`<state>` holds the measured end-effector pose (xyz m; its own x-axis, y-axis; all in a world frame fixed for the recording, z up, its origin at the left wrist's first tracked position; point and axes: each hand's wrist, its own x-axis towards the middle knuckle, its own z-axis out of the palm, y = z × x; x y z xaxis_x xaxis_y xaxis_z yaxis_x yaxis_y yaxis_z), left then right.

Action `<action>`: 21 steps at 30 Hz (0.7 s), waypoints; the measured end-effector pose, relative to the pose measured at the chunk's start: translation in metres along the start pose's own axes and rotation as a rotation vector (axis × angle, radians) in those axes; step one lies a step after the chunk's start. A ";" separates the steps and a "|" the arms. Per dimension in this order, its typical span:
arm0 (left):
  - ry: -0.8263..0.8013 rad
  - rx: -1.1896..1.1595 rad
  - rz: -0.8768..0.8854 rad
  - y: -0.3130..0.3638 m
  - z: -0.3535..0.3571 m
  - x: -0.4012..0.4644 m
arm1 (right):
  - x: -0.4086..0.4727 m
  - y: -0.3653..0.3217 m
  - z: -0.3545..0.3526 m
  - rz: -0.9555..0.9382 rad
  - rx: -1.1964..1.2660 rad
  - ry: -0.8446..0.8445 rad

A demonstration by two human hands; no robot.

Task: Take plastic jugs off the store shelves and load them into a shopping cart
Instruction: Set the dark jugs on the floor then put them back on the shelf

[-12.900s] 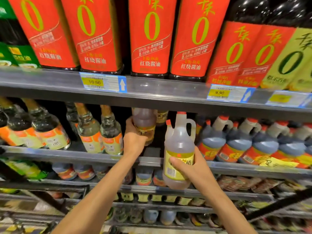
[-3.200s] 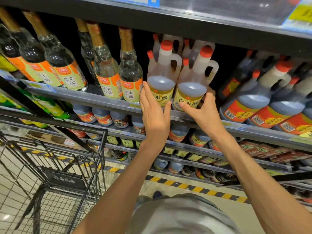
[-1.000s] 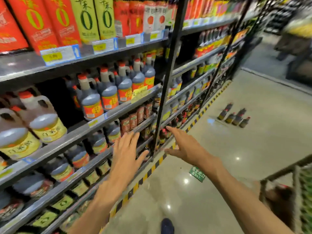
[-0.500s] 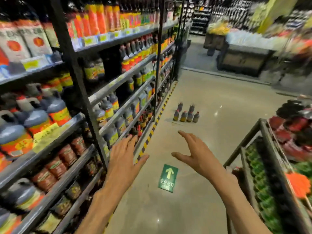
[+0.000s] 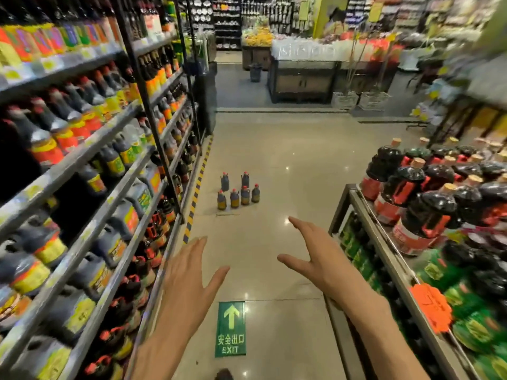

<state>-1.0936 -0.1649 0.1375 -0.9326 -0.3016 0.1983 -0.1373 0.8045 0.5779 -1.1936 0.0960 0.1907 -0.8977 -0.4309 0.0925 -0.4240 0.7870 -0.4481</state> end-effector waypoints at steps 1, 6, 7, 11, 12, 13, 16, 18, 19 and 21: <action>-0.010 -0.017 0.001 0.001 0.009 0.020 | 0.014 0.009 0.000 0.020 -0.003 0.003; -0.024 -0.046 0.049 0.000 0.053 0.135 | 0.107 0.051 0.000 0.093 0.001 0.012; -0.030 -0.052 0.064 0.001 0.059 0.156 | 0.124 0.057 -0.001 0.111 0.001 0.014; -0.047 -0.093 0.103 0.007 0.079 0.262 | 0.204 0.077 -0.017 0.171 0.020 0.016; -0.044 -0.103 0.125 0.011 0.084 0.289 | 0.225 0.083 -0.023 0.183 0.031 0.026; -0.046 -0.108 0.146 0.016 0.090 0.315 | 0.246 0.089 -0.029 0.192 0.034 0.038; -0.067 -0.107 0.176 0.030 0.109 0.385 | 0.303 0.111 -0.041 0.219 0.037 0.054; -0.079 -0.097 0.206 0.037 0.122 0.425 | 0.338 0.128 -0.044 0.239 0.056 0.052; -0.085 -0.098 0.221 0.042 0.130 0.445 | 0.355 0.139 -0.044 0.246 0.065 0.057; -0.109 -0.108 0.229 0.049 0.147 0.484 | 0.390 0.162 -0.043 0.261 0.078 0.065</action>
<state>-1.6005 -0.1958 0.1455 -0.9665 -0.0570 0.2503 0.1117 0.7846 0.6098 -1.6175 0.0750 0.1926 -0.9821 -0.1872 0.0205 -0.1693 0.8303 -0.5309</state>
